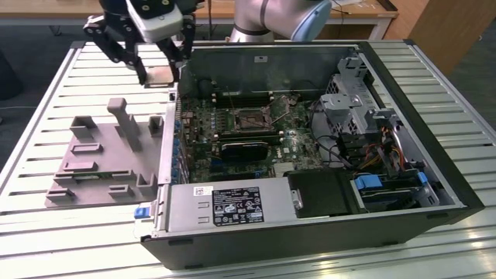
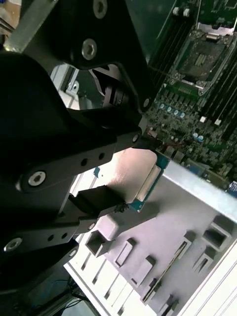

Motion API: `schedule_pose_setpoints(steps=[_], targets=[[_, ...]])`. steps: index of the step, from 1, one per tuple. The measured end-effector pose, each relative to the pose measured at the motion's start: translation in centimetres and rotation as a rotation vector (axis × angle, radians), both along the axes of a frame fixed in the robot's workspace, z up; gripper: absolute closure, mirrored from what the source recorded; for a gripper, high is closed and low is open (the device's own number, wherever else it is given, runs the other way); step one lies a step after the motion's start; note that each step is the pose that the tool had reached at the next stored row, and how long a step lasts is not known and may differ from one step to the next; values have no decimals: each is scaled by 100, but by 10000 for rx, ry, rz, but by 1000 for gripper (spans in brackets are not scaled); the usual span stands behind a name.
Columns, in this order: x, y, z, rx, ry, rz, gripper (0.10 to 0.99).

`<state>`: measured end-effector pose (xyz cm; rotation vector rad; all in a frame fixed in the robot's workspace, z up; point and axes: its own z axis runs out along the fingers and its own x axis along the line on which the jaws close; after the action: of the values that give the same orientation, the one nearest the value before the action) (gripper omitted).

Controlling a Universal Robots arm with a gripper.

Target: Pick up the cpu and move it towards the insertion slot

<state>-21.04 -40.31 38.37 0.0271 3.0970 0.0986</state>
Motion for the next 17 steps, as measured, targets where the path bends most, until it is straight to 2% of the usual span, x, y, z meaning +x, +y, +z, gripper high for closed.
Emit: schedule_pose_setpoints(steps=[17], targets=[[772,0,-1,0,19,-1,545]])
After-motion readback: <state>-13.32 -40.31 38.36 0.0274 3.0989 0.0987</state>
